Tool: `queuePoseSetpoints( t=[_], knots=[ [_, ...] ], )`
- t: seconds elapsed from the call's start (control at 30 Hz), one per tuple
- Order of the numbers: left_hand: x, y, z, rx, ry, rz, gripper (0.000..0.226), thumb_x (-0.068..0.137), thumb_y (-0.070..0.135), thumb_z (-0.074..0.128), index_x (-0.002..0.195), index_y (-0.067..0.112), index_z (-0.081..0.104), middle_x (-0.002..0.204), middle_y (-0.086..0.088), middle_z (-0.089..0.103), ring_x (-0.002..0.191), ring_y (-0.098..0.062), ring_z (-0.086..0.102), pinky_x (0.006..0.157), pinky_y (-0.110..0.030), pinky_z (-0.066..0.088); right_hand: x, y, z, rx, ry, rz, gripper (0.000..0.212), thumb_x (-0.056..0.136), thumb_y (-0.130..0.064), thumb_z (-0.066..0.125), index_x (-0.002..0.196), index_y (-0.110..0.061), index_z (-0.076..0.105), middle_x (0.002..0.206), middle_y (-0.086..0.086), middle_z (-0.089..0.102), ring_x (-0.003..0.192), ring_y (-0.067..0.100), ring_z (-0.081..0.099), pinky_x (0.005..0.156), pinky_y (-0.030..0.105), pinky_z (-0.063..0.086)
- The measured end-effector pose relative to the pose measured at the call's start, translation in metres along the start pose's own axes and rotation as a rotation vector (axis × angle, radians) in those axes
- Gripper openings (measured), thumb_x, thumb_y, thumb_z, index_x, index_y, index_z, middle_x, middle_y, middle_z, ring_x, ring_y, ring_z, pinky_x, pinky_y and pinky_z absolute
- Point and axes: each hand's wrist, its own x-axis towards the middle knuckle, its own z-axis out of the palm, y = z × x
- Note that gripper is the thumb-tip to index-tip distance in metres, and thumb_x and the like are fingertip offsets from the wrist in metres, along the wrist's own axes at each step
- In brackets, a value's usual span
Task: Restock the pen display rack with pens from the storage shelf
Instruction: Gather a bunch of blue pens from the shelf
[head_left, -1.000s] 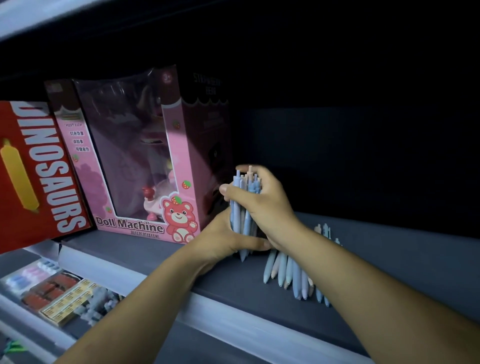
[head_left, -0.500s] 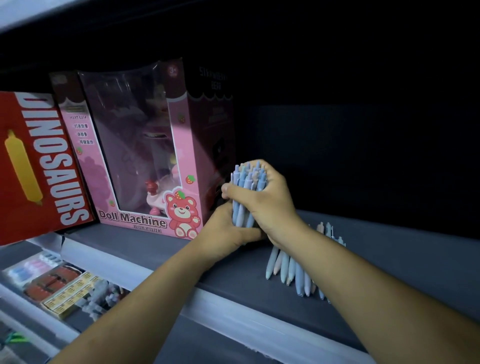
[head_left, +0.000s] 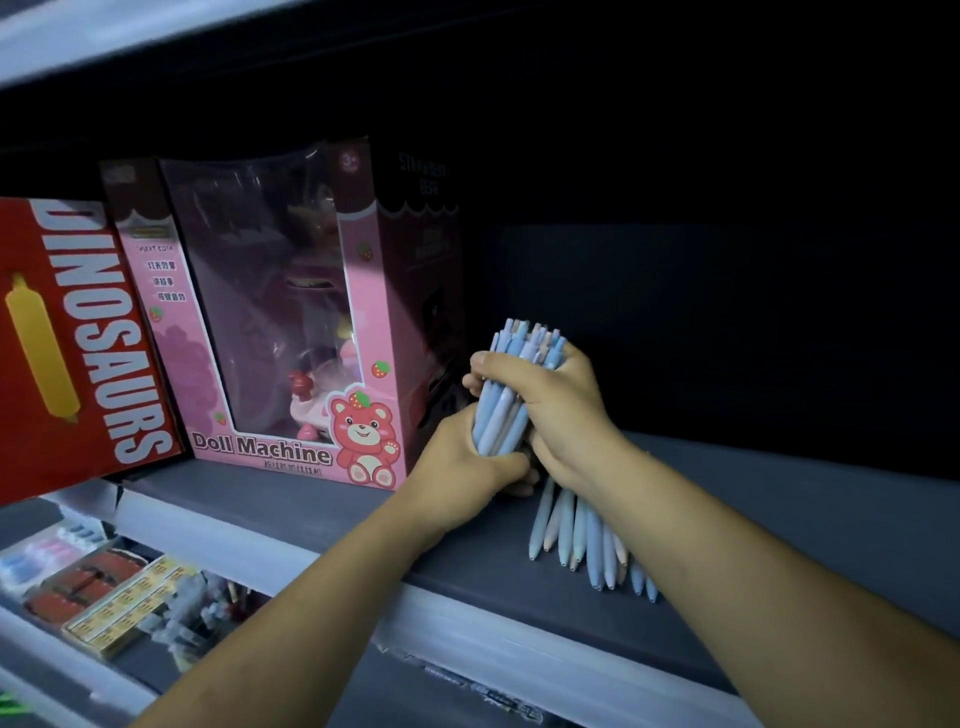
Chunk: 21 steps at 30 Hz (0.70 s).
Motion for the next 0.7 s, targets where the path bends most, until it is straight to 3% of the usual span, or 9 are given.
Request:
queuePoseSetpoints(
  t=[0.07, 0.13, 0.23, 0.33, 0.5, 0.6, 0.7],
  knots=[
    [-0.003, 0.006, 0.005, -0.074, -0.005, 0.001, 0.022, 0.085, -0.011, 0.061, 0.102, 0.004, 0.064, 0.082, -0.021, 0.07, 0.069, -0.031, 0.071, 0.057, -0.038, 0.06, -0.002, -0.008, 0.0, -0.031, -0.024, -0.021, 0.027, 0.084, -0.004, 0.078, 0.104, 0.006, 0.063, 0.09, 0.023, 0.073, 0.078, 0.024, 0.074, 0.074, 0.034, 0.062],
    [-0.005, 0.01, 0.005, -0.077, -0.009, -0.002, 0.014, 0.086, -0.008, 0.063, 0.092, 0.005, 0.061, 0.073, -0.017, 0.068, 0.058, -0.03, 0.064, 0.045, -0.03, 0.051, -0.004, -0.014, -0.001, -0.037, -0.063, -0.004, 0.029, 0.083, -0.007, 0.081, 0.104, 0.001, 0.061, 0.088, 0.017, 0.073, 0.083, 0.027, 0.075, 0.077, 0.038, 0.063],
    [-0.006, 0.015, 0.004, -0.084, 0.017, -0.026, 0.021, 0.083, -0.006, 0.063, 0.08, 0.01, 0.049, 0.063, -0.017, 0.051, 0.052, -0.024, 0.045, 0.043, -0.025, 0.035, -0.007, -0.024, -0.005, -0.005, -0.117, 0.044, 0.042, 0.085, -0.007, 0.079, 0.117, 0.011, 0.059, 0.095, 0.018, 0.073, 0.093, 0.03, 0.074, 0.081, 0.038, 0.062],
    [-0.008, 0.023, 0.01, -0.136, 0.008, -0.046, 0.024, 0.082, -0.007, 0.062, 0.077, 0.011, 0.048, 0.06, -0.013, 0.045, 0.049, -0.022, 0.04, 0.043, -0.024, 0.032, -0.014, -0.033, -0.007, -0.043, -0.1, 0.028, 0.044, 0.086, -0.008, 0.078, 0.121, 0.011, 0.058, 0.098, 0.02, 0.073, 0.098, 0.032, 0.075, 0.083, 0.037, 0.062],
    [-0.012, 0.041, 0.022, -0.23, -0.14, 0.053, 0.006, 0.083, -0.007, 0.065, 0.083, -0.001, 0.065, 0.066, -0.016, 0.063, 0.053, -0.026, 0.059, 0.044, -0.029, 0.045, -0.035, -0.048, -0.006, -0.171, 0.077, -0.072, 0.03, 0.086, -0.006, 0.076, 0.111, 0.002, 0.062, 0.089, 0.014, 0.075, 0.089, 0.029, 0.077, 0.081, 0.039, 0.063],
    [-0.013, 0.051, 0.031, -0.298, -0.3, 0.059, 0.016, 0.086, -0.009, 0.063, 0.098, -0.003, 0.071, 0.085, -0.024, 0.074, 0.073, -0.037, 0.074, 0.057, -0.036, 0.06, -0.051, -0.062, -0.007, -0.265, 0.146, -0.1, 0.028, 0.086, -0.008, 0.077, 0.109, 0.0, 0.062, 0.09, 0.015, 0.076, 0.087, 0.028, 0.077, 0.081, 0.04, 0.064],
    [-0.014, 0.058, 0.04, -0.3, -0.37, 0.077, 0.008, 0.086, -0.007, 0.06, 0.088, -0.005, 0.067, 0.07, -0.026, 0.068, 0.055, -0.036, 0.066, 0.049, -0.034, 0.055, -0.063, -0.077, -0.016, -0.299, 0.178, -0.092, 0.039, 0.088, -0.017, 0.078, 0.117, 0.004, 0.061, 0.093, 0.014, 0.076, 0.093, 0.029, 0.076, 0.085, 0.039, 0.063]
  ],
)
